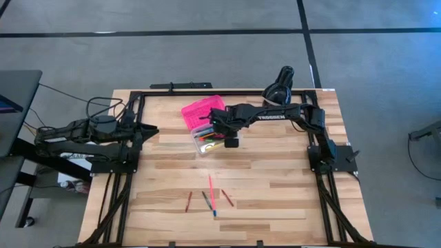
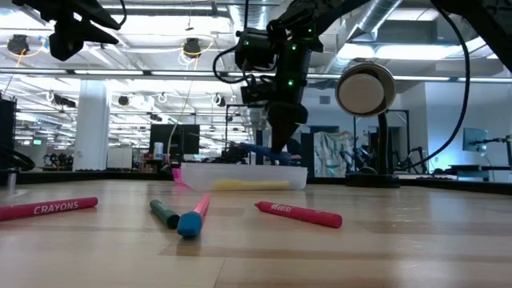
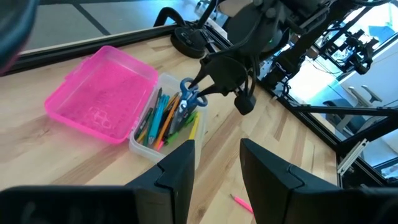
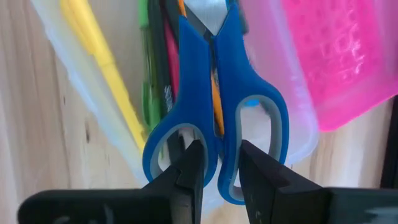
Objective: Pick & place school supplies into a supply box
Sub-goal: Put the blue scissors into the pink supply box, then put the red crayon into the pink supply box
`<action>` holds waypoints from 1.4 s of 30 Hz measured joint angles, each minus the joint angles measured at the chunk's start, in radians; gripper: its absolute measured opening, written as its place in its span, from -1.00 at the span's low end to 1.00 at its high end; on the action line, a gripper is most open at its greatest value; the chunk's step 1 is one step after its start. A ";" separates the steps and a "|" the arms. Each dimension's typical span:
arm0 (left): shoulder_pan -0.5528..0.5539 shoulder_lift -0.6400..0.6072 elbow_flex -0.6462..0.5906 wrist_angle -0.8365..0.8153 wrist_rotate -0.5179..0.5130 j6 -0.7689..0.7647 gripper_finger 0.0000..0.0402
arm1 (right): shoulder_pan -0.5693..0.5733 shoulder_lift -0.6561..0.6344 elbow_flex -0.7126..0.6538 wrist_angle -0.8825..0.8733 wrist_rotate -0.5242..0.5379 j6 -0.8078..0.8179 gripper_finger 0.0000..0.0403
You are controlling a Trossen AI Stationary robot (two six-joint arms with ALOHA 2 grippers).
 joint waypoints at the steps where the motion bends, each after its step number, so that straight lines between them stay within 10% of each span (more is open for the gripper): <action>1: 0.000 0.000 0.000 0.000 0.000 0.000 -0.40 | 0.000 0.000 0.000 0.010 -0.001 0.000 -0.67; 20: 0.000 0.000 0.000 0.000 -0.006 0.002 -0.40 | -0.007 0.000 0.000 -0.019 -0.001 -0.018 -0.65; 32: 0.000 0.000 0.000 0.000 -0.007 0.011 -0.40 | -0.007 -0.001 0.000 -0.019 -0.001 0.041 -0.19; 42: 0.000 0.000 0.000 0.000 -0.007 0.040 -0.40 | 0.000 -0.006 0.097 -0.093 0.001 0.195 -0.17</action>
